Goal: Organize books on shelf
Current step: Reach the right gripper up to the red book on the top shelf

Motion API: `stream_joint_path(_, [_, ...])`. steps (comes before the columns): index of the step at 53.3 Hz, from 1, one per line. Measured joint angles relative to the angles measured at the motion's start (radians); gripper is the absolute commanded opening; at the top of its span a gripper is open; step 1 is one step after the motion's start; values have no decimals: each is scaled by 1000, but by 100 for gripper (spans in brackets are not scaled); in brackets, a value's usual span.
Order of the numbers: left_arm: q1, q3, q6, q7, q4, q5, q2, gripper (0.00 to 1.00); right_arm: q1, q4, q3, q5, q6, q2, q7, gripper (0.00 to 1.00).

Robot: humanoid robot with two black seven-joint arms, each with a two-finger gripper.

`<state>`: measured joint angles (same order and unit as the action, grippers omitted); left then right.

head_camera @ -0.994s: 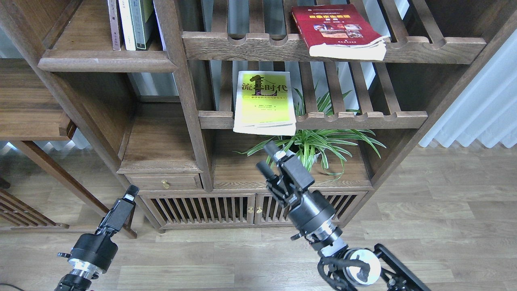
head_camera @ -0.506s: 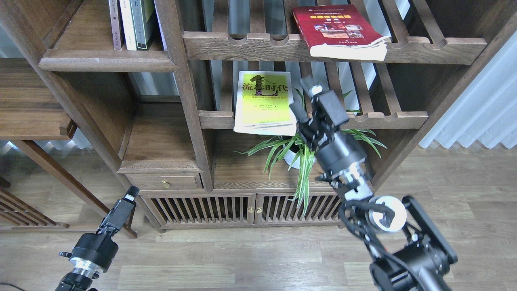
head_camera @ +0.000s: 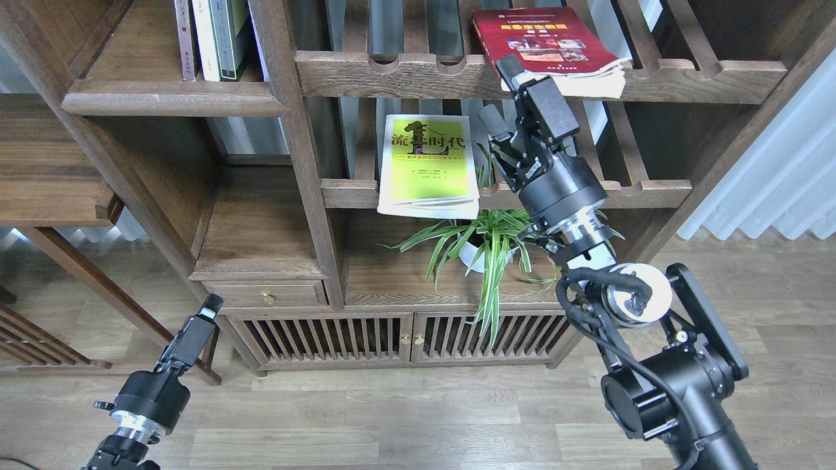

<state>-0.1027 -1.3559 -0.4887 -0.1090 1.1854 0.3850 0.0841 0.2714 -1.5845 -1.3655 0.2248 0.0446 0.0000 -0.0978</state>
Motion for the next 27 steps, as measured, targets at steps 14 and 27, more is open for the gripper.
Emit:
stream_joint_path(14, [0, -5, 0, -1, 5, 0, 0, 100, 27, 45, -26, -2, 23, -6, 3, 99])
stream_joint_path(27, [0, -8, 0, 1, 6, 0, -2, 100, 81, 88, -58, -3, 41, -6, 6, 80])
